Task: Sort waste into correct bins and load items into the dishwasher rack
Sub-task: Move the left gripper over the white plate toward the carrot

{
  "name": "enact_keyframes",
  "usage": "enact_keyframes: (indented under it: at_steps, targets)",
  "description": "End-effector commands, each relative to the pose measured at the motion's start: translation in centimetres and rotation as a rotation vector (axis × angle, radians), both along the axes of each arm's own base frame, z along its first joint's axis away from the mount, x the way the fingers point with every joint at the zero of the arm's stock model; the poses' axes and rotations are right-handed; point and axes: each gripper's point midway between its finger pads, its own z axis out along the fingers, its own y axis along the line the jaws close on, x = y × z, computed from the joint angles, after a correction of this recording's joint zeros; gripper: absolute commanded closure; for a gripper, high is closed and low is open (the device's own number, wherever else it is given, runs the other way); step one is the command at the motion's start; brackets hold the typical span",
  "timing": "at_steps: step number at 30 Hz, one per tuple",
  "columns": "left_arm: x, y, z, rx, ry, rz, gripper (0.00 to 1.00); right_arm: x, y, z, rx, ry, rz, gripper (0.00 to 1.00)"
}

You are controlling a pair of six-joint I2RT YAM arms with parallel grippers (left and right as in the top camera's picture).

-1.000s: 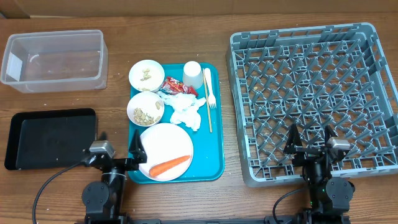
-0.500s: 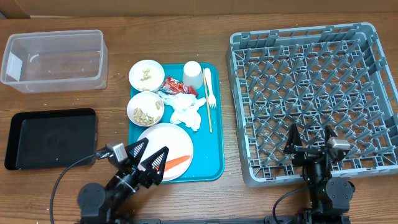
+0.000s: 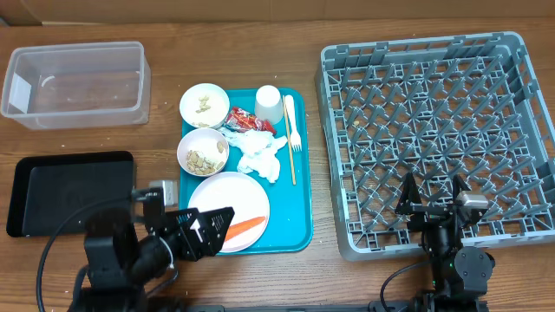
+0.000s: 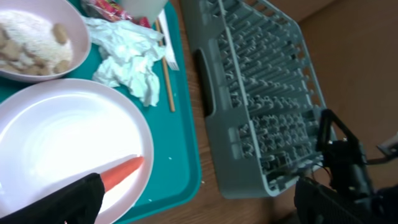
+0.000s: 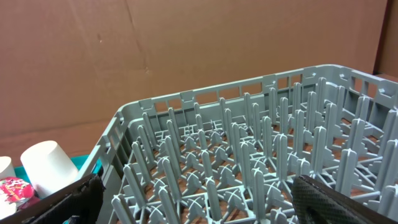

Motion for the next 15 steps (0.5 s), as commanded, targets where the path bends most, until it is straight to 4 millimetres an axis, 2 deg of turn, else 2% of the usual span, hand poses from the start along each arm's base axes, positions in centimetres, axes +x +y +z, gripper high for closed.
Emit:
enact_keyframes:
  at_steps: [1,4,8,15]
  targets:
    - [0.3,-1.5,2.1,-0.119,0.013,-0.052,0.00,0.0,0.1,-0.1,-0.007,-0.006,0.002,0.00]
    - [1.1,-1.0,1.9,-0.099,0.023,-0.018,0.00,0.0,0.1,-0.1,-0.007,-0.006,0.002,0.00]
    - [0.8,1.6,-0.1,0.041,0.145,0.169,0.00,0.0,0.1,-0.1,-0.007,-0.006,0.002,0.00]
    - [0.3,1.4,-0.2,0.242,0.223,0.177,0.00,0.0,0.1,-0.1,-0.007,-0.006,0.002,0.00]
